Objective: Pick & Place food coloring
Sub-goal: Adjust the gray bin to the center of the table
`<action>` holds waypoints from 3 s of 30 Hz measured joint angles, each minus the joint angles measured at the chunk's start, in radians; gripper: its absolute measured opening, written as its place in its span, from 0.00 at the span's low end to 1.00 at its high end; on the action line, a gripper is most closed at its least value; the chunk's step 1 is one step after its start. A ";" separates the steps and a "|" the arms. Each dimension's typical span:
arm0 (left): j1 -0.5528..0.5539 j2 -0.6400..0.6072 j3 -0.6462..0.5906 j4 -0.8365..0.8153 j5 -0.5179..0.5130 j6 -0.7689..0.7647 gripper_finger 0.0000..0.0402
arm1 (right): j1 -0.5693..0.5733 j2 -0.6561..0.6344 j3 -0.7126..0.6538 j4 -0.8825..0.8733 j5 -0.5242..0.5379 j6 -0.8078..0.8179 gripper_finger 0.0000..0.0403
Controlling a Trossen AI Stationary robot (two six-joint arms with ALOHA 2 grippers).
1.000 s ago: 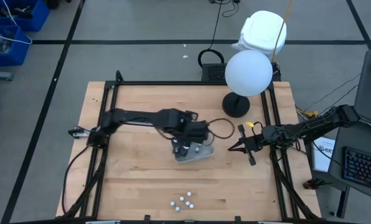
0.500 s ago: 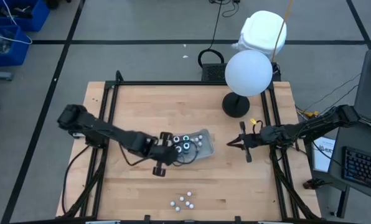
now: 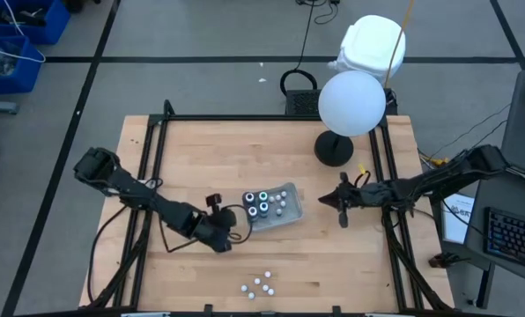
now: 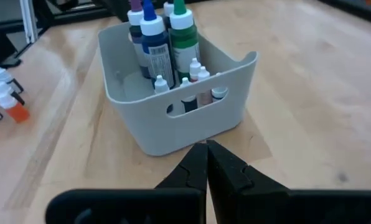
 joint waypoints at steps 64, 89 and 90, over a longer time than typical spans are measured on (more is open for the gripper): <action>0.292 0.008 -0.070 0.182 0.126 0.066 0.02 | 0.058 0.671 0.227 0.435 -0.010 0.009 0.00; 0.243 0.008 -0.070 0.090 0.129 0.038 0.03 | 0.057 0.669 0.230 0.350 -0.006 0.036 0.00; 0.239 0.008 -0.070 0.078 0.129 0.039 0.03 | 0.057 0.669 0.230 0.350 -0.006 0.036 0.00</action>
